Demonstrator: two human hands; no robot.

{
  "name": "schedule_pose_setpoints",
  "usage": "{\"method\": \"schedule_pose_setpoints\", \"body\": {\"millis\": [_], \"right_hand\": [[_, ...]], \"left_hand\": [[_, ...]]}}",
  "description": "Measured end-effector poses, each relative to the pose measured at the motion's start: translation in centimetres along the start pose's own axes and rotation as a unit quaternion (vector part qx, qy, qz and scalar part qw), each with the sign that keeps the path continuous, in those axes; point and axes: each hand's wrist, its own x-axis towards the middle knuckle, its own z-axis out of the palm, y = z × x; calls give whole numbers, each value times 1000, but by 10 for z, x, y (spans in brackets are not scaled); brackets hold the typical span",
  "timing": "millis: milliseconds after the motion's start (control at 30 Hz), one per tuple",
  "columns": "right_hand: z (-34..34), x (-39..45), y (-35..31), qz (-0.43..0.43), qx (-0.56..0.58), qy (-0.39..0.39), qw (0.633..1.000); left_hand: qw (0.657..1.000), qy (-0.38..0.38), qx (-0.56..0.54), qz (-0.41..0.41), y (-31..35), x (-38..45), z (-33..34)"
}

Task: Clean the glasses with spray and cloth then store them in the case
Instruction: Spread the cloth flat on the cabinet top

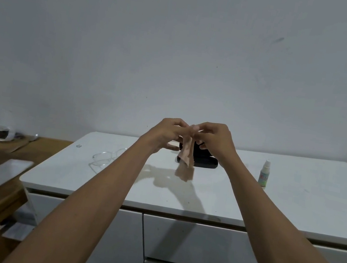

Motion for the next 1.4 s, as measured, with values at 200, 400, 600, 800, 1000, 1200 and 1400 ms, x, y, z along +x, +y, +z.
{"method": "schedule_pose_setpoints", "body": {"millis": [200, 400, 600, 800, 1000, 1200, 1400], "right_hand": [[-5, 1, 1, 43, 14, 26, 999], [-17, -2, 8, 69, 41, 41, 996], [-28, -1, 11, 93, 49, 46, 993], [-33, 2, 18, 111, 87, 46, 989], [-31, 8, 34, 138, 81, 66, 985], [-33, 19, 40, 110, 90, 89, 986], [-40, -3, 59, 158, -45, -83, 983]], "left_hand": [[997, 12, 80, -19, -10, -3, -8], [995, 31, 90, -10, -10, -1, -19], [996, 69, 53, -13, -17, 4, -27], [994, 75, -71, -40, -30, 10, -29], [990, 96, -90, -56, -47, 21, -23], [989, 129, -79, 8, -46, 33, -24], [993, -41, 107, 12, -78, 17, -24]]}}
